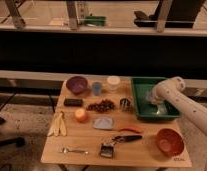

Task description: Place sponge in tray

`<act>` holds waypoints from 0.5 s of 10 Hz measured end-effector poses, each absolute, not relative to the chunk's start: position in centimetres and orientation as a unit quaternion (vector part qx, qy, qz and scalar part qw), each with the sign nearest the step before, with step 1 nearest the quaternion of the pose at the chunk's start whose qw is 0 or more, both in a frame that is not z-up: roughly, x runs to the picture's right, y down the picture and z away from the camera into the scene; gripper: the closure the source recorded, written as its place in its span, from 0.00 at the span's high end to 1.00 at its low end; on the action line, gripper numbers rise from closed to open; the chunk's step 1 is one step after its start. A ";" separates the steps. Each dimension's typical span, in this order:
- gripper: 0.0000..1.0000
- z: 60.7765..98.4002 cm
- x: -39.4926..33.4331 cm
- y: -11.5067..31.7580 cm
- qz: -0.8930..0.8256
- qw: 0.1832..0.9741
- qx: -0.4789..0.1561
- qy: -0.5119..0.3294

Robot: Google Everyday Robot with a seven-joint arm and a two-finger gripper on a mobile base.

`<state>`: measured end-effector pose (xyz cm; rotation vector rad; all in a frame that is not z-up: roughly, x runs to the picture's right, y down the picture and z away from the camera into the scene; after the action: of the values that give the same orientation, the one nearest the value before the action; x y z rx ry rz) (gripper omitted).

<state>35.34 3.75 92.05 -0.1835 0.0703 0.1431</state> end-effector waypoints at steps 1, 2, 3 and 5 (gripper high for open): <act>0.00 91.8 35.6 3.4 0.070 0.993 -0.086 0.039; 0.00 91.7 35.7 3.1 0.068 0.993 -0.082 0.042; 0.00 91.6 35.7 2.9 0.066 0.994 -0.079 0.044; 0.00 91.4 35.4 2.4 0.061 0.994 -0.072 0.049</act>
<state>35.39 2.38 91.35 -0.1448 0.0990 0.1221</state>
